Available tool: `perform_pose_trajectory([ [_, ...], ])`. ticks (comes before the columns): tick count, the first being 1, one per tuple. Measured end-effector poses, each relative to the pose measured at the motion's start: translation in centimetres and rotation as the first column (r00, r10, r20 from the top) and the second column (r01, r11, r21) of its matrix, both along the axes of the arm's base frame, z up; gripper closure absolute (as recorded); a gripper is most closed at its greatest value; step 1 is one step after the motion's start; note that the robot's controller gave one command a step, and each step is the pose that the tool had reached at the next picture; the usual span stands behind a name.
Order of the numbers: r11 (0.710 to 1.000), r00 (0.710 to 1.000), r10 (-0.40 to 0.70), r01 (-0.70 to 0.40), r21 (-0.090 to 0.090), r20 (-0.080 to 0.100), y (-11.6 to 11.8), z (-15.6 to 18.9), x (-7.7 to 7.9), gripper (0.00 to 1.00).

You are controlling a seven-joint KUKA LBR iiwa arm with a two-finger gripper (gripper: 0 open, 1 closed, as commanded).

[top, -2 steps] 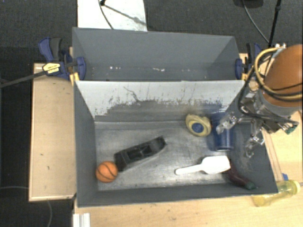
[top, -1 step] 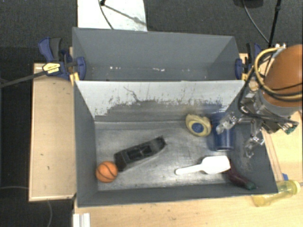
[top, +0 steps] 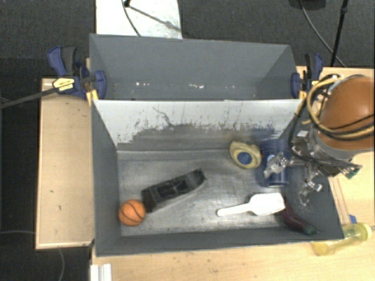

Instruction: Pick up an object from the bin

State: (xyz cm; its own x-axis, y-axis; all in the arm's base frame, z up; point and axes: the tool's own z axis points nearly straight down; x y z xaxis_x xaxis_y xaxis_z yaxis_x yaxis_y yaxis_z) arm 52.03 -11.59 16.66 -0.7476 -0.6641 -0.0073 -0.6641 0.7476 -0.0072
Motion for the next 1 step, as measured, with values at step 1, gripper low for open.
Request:
perform_pose_trajectory([
  [1, 0.939, 0.939, 0.344, -0.343, -0.026, 0.030, -0.40, -7.94, -2.50, 1.00],
])
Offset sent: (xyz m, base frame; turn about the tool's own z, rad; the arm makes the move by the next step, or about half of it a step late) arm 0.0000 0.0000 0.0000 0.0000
